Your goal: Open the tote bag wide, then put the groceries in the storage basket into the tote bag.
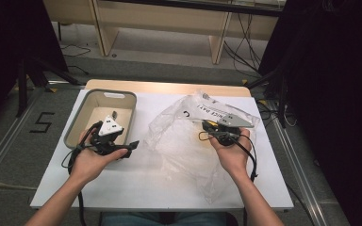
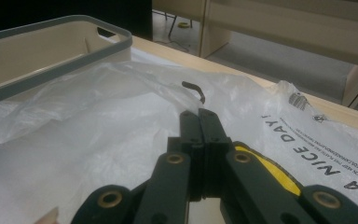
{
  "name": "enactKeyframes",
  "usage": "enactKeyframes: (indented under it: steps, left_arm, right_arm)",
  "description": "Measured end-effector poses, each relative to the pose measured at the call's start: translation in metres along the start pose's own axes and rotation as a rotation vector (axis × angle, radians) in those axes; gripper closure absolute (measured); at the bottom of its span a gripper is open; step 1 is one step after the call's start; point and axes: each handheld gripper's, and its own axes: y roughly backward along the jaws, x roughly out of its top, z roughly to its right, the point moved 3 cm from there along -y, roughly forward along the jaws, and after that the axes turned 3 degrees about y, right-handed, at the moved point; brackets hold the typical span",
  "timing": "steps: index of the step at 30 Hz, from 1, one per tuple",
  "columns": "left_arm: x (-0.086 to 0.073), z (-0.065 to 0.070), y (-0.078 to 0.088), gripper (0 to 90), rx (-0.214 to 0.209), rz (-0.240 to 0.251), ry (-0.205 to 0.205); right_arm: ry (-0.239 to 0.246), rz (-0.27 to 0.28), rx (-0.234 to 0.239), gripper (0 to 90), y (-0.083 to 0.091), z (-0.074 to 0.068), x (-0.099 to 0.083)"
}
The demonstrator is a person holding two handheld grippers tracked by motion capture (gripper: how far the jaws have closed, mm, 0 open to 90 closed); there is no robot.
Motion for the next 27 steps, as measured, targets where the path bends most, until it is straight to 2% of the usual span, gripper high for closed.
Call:
enactKeyframes:
  steps: [16,20,27]
  left_arm:
    - [0.0,-0.011,0.002,29.1,0.024,-0.003,0.017]
    - [0.001,-0.017,0.003,29.1,0.037,-0.006,0.029]
    - [0.003,-0.033,0.001,29.6,0.08,-0.026,0.075]
  right_arm:
    - [-0.003,-0.003,0.0,90.0,0.0,0.001,0.0]
    - [-0.001,-0.001,-0.001,90.0,0.001,0.0,0.0]
    - [-0.001,-0.003,0.008,90.0,0.001,0.0,-0.002]
